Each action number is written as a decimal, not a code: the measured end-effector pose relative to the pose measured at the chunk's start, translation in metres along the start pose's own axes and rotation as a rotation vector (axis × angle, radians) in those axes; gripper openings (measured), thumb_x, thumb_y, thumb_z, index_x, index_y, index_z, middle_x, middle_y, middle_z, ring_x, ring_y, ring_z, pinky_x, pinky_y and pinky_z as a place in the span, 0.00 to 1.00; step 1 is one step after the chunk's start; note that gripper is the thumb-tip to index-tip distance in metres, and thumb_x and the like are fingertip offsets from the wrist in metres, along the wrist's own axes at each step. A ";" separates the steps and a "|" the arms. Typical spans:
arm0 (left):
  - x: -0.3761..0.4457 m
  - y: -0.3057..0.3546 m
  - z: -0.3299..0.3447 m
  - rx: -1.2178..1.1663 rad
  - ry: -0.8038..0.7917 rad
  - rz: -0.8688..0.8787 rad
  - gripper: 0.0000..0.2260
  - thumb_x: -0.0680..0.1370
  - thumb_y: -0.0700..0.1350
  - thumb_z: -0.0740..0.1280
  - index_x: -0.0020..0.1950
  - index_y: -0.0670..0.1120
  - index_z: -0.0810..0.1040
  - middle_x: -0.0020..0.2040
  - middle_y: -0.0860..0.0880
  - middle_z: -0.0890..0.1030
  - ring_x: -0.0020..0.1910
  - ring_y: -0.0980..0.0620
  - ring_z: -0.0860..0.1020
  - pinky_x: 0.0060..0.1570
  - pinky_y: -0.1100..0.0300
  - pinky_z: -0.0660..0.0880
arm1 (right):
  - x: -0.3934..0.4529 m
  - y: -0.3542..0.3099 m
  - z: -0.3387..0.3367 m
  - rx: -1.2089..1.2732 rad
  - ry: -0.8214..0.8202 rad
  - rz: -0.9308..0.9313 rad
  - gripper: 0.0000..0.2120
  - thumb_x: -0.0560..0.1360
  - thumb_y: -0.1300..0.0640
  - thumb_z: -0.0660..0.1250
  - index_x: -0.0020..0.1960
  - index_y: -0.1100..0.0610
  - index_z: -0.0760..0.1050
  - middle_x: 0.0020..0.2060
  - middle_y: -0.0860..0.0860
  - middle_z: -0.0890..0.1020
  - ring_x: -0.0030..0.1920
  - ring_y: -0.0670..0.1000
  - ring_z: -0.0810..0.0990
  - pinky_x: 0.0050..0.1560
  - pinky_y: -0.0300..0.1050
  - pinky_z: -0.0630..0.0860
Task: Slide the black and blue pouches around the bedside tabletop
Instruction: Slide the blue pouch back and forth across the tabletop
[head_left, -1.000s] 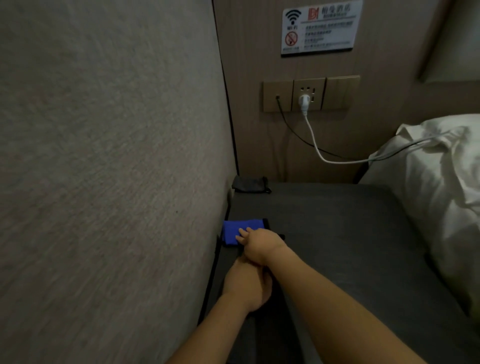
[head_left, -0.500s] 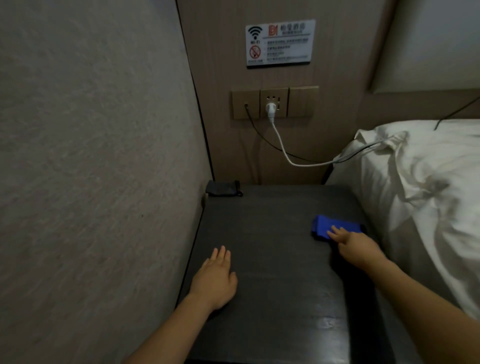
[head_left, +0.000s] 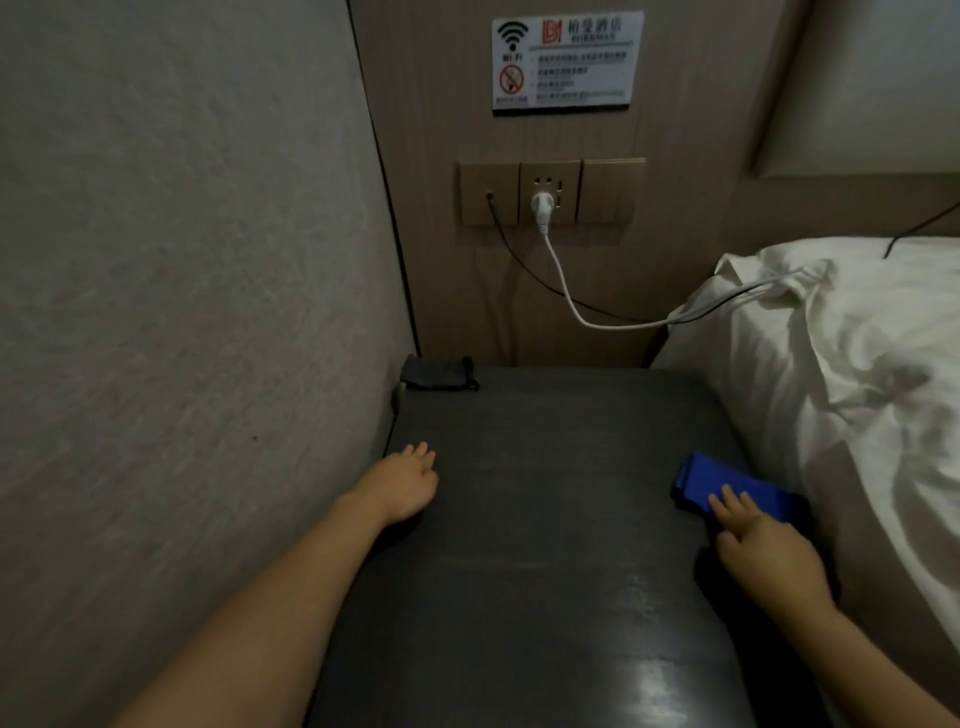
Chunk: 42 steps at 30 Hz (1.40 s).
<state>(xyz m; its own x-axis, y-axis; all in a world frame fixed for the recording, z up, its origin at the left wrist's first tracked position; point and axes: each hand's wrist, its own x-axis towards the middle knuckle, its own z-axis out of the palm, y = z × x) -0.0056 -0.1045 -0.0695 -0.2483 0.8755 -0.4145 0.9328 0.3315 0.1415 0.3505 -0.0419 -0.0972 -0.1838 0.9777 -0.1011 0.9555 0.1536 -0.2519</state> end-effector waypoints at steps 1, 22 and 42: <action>0.006 -0.003 -0.005 -0.009 -0.005 -0.018 0.22 0.84 0.44 0.47 0.77 0.38 0.56 0.78 0.40 0.55 0.78 0.45 0.56 0.76 0.56 0.53 | -0.004 -0.004 0.003 0.004 0.012 0.002 0.24 0.77 0.59 0.58 0.73 0.51 0.64 0.75 0.47 0.59 0.75 0.45 0.56 0.69 0.40 0.61; 0.034 -0.020 -0.015 -0.092 0.057 -0.067 0.19 0.82 0.44 0.50 0.66 0.42 0.75 0.67 0.38 0.75 0.65 0.40 0.74 0.65 0.51 0.71 | -0.024 -0.256 0.066 -0.039 -0.132 -0.533 0.29 0.76 0.54 0.55 0.75 0.61 0.56 0.75 0.57 0.57 0.75 0.56 0.54 0.72 0.49 0.55; 0.014 -0.001 -0.007 -0.088 0.049 -0.083 0.22 0.83 0.45 0.47 0.74 0.39 0.64 0.76 0.41 0.62 0.73 0.43 0.65 0.73 0.52 0.62 | -0.051 -0.243 0.079 0.117 0.008 -0.755 0.18 0.51 0.49 0.67 0.40 0.48 0.84 0.44 0.43 0.85 0.44 0.42 0.83 0.41 0.31 0.77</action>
<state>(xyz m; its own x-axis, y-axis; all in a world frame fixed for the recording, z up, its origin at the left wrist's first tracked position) -0.0116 -0.0901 -0.0696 -0.3384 0.8590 -0.3842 0.8824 0.4315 0.1876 0.1098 -0.1405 -0.1071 -0.7752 0.6147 0.1458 0.5407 0.7649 -0.3502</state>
